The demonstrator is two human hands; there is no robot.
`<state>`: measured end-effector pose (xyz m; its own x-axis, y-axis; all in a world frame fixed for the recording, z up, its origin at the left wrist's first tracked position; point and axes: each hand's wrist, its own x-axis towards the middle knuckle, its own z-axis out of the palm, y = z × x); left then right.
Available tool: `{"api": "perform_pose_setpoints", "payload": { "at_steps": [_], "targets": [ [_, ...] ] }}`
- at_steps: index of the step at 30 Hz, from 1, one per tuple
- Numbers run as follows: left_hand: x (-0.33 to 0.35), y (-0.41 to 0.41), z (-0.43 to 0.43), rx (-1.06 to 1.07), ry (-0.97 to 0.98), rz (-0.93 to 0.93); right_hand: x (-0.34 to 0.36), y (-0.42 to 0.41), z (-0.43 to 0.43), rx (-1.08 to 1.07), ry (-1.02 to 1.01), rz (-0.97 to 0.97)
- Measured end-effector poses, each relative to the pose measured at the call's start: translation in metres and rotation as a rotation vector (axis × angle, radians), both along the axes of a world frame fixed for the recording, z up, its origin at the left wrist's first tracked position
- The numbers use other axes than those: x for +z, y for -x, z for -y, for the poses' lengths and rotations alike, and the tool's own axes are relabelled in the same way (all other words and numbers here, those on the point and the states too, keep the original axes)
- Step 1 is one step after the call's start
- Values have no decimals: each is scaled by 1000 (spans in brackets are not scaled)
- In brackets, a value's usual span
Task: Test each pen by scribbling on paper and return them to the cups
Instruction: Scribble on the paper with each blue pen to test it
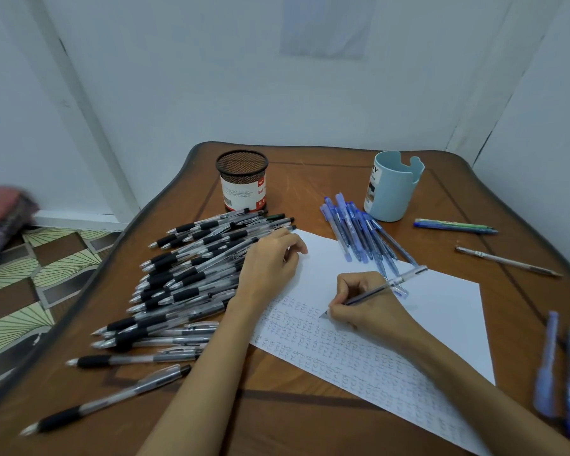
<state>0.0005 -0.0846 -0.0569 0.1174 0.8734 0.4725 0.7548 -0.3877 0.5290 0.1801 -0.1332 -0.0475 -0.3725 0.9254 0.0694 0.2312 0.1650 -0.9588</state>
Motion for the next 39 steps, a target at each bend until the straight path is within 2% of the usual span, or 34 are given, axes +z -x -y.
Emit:
{"api": "perform_pose_setpoints", "payload": {
  "at_steps": [25, 29, 32, 35, 39],
  "targets": [
    [1, 0, 1, -10, 16, -9, 0, 1, 1, -62, -17, -42],
    [1, -2, 2, -12, -19, -19, 12, -14, -7, -261, 65, -305],
    [5, -16, 8, -50, -85, -48, 26, -41, -20, -428, 53, -456],
    [13, -42, 19, -235, -48, -86, 33, -64, -29, -499, 67, -573],
    [4, -75, 34, -480, 65, -237, 28, -81, -35, -533, 174, -579]
  ]
}}
